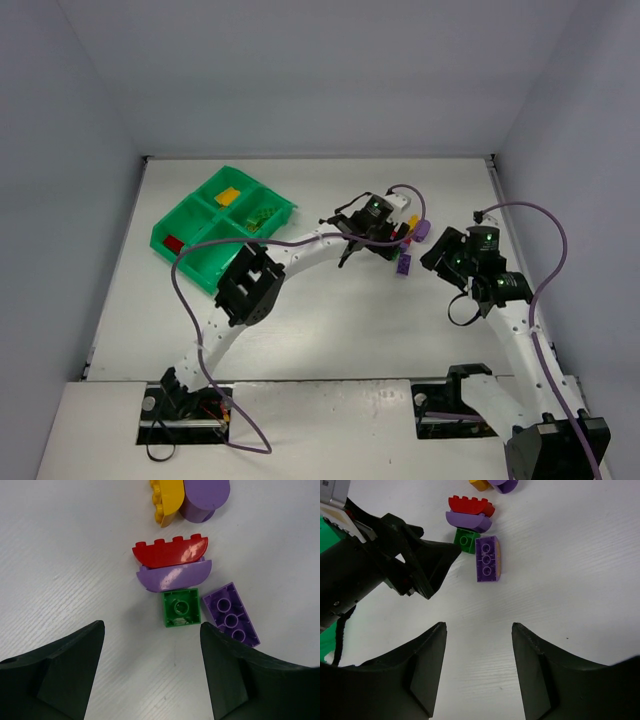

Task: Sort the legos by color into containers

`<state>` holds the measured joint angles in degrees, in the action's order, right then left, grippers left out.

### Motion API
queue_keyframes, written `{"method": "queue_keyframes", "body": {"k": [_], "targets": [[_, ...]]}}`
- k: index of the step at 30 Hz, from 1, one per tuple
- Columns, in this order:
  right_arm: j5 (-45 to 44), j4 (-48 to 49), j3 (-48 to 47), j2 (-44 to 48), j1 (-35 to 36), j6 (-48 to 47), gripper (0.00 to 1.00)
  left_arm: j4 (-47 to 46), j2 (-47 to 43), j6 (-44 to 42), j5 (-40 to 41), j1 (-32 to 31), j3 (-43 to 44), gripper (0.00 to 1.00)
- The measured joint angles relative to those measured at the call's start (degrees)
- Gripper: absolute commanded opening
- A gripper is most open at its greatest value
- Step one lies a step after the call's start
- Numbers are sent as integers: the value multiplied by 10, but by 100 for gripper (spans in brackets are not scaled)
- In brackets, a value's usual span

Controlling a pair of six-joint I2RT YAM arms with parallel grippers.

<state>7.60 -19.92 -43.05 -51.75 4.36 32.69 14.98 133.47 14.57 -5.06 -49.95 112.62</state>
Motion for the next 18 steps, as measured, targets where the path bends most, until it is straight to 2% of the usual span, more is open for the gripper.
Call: {"method": "queue_keyframes", "body": {"k": [11,18], "targets": [[-10,-21,0,9,-2,-13,52,-22,57,1,19,-29,36,71],[-15,-23,0,9,-2,-18,52,-24,60,1,30,-32,41,65]]}}
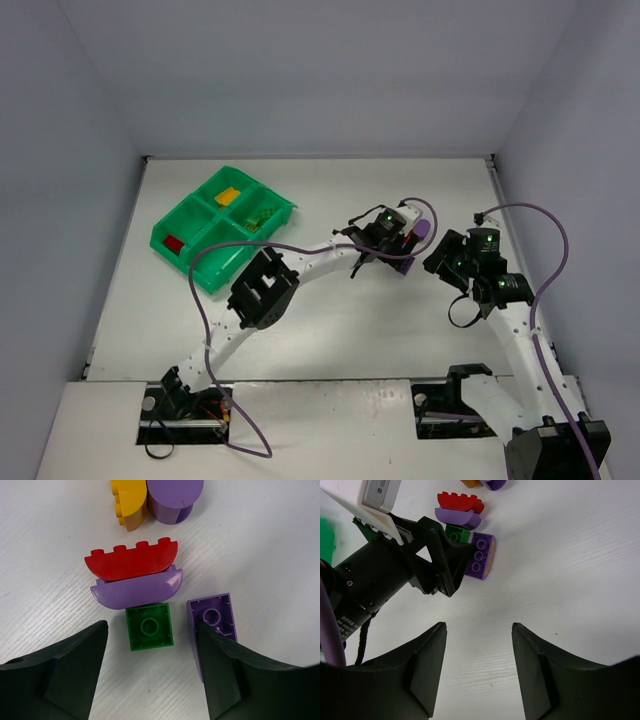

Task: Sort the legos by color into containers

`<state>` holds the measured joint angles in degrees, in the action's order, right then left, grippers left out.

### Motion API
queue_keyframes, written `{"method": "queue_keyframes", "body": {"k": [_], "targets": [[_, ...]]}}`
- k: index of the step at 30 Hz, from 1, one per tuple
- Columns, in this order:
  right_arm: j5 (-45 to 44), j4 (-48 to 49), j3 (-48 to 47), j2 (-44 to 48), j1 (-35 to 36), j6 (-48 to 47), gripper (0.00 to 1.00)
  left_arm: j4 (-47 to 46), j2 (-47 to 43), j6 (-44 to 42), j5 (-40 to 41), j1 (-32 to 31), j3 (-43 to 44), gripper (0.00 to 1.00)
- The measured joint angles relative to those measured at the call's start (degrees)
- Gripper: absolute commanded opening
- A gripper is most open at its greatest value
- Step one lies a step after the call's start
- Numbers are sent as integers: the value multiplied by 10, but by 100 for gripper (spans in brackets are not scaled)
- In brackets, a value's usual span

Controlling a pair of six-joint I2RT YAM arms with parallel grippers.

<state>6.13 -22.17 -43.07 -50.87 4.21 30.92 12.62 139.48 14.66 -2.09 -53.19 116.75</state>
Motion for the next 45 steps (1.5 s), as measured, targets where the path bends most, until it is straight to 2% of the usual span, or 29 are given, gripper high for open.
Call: {"method": "queue_keyframes", "body": {"k": [18,27,30,31,34,37,41,45], "targets": [[-14,0,0,16,4,-10,51,-28,-43,-7,0,0,-42,69],[-15,-1,0,23,4,-10,51,-47,-88,-1,-39,0,-65,69],[-15,-1,0,23,4,-11,44,-54,-115,0,-40,1,-102,69],[-16,-1,0,23,4,-12,34,-55,-122,0,-40,0,-112,69],[-14,-1,0,23,4,-15,15,-56,-144,-1,-40,0,-147,67],[-8,-1,0,19,4,-19,1,-60,-169,1,-38,0,-191,59],[23,5,4,-12,4,-13,4,-66,-206,12,-29,0,-260,47],[54,32,32,-54,21,10,13,-70,-235,25,-20,0,-317,47]]}}
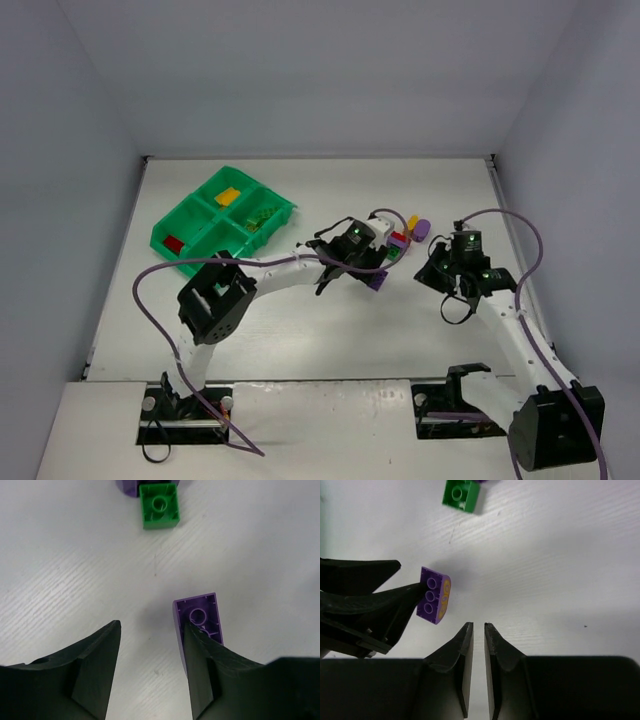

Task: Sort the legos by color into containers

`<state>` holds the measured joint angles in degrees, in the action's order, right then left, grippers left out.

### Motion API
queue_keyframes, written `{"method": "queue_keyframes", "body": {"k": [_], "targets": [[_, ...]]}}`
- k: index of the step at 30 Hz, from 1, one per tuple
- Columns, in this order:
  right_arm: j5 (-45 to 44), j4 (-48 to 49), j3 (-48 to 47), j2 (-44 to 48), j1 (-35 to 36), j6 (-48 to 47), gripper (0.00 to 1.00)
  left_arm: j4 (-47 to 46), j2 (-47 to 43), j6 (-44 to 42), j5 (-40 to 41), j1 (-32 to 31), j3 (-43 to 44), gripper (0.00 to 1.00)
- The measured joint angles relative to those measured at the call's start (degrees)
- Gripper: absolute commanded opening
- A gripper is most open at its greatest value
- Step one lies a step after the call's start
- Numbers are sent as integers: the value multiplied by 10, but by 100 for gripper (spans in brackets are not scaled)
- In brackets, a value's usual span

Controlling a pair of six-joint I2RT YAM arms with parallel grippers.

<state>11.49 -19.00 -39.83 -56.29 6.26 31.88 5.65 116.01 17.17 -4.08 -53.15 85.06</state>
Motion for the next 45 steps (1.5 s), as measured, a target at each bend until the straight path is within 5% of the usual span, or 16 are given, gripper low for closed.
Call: {"method": "queue_keyframes", "body": {"k": [8,31,39,45], "targets": [[16,69,29,-83,82,57,15,-9,-38,28,14,0,-73,47],[26,249,49,-245,147,122,13,-39,-59,78,20,0,-99,48],[9,242,53,-224,150,113,12,-28,-114,79,20,0,-112,60],[-41,186,5,-134,148,66,22,2,-159,74,20,0,-116,70]]}}
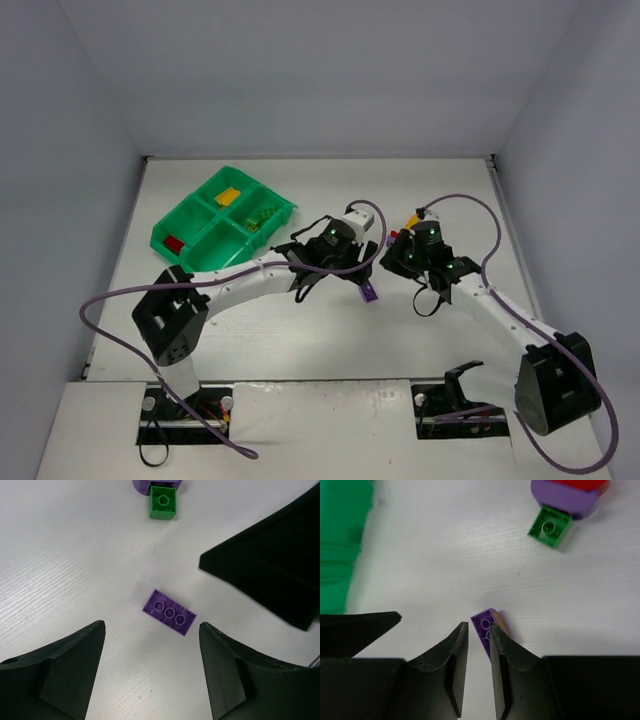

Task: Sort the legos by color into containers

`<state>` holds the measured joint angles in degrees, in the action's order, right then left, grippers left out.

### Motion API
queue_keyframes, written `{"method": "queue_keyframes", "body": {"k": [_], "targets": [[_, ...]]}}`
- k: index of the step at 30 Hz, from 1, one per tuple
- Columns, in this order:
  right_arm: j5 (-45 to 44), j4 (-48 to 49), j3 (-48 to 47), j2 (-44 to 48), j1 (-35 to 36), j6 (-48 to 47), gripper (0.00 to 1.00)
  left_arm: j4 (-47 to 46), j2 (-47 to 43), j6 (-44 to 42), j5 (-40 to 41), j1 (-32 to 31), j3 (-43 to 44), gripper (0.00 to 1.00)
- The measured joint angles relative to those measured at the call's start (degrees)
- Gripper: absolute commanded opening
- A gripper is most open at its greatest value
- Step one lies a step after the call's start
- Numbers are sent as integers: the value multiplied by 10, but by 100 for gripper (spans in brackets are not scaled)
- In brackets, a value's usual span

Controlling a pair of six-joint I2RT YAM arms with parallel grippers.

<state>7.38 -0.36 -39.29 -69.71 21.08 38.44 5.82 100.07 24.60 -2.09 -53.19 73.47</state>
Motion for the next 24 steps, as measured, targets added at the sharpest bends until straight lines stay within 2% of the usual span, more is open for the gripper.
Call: {"method": "queue_keyframes", "body": {"k": [3,4,5,8,9,13,19,24], "targets": [[-33,-23,-25,48,-5,-23,29,15,-8,2,1,0,0,77],[-43,-31,-28,61,-10,-28,32,21,-8,7,1,0,0,89],[-51,-40,-30,73,-21,-30,33,30,-6,14,1,-1,1,93],[-61,-73,-27,89,-76,-36,37,62,11,48,8,-7,23,93],[-62,-81,-23,91,-97,-37,42,75,23,60,16,-12,40,93],[-64,-116,5,104,-163,-39,43,120,76,108,73,-46,120,94],[-43,-138,17,124,-170,-41,43,197,152,198,132,-91,230,94],[-31,-139,21,130,-173,-44,43,266,195,271,170,-93,267,94]]}}
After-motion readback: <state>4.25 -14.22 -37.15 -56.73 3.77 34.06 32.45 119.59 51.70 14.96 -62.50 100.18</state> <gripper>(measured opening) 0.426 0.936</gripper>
